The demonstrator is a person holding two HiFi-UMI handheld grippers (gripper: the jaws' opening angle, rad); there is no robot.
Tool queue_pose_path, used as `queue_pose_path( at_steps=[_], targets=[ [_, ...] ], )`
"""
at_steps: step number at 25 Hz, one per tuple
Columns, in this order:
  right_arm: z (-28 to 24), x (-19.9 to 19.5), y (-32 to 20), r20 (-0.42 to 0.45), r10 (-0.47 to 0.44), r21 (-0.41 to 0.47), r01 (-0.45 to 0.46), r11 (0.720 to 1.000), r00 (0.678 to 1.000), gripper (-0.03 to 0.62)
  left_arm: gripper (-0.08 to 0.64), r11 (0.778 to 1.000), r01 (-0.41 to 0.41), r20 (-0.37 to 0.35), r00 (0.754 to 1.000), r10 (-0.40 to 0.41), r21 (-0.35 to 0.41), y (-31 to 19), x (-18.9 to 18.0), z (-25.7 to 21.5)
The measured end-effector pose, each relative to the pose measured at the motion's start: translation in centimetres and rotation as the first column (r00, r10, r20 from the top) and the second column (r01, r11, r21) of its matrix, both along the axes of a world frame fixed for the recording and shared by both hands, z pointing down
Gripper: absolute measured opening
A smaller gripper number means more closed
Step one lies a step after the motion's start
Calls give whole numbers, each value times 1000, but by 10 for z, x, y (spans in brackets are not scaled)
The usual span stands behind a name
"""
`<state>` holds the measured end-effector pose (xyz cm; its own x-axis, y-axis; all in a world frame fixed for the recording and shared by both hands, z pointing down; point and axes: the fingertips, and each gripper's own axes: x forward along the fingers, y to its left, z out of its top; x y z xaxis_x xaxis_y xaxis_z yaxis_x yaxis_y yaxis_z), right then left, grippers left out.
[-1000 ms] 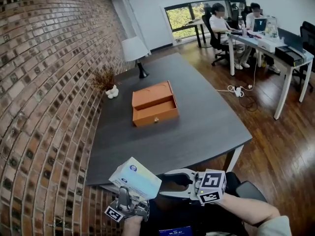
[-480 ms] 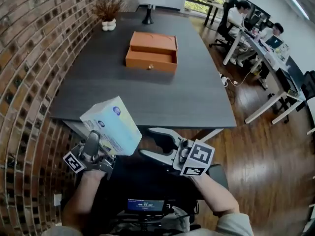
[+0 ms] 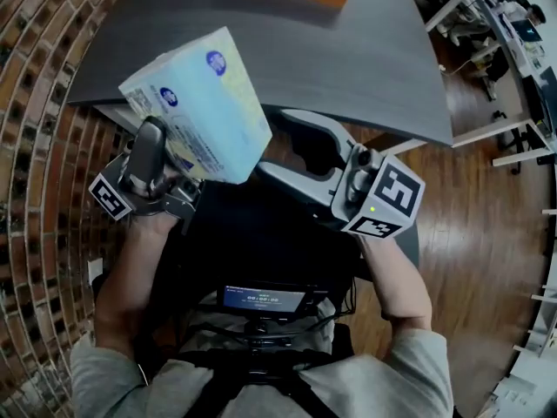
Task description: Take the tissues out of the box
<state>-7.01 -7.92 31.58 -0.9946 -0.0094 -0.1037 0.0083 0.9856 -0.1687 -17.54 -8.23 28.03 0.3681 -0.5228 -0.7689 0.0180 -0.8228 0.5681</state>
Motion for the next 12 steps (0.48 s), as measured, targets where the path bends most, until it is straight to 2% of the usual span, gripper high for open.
queue_pose_path(
  at_steps=[12],
  targets=[
    [0,2,-4,-9,26,26,-26,999,1000,255,353,1000,-13,-28,1000,13,0,0,0,0]
  ],
)
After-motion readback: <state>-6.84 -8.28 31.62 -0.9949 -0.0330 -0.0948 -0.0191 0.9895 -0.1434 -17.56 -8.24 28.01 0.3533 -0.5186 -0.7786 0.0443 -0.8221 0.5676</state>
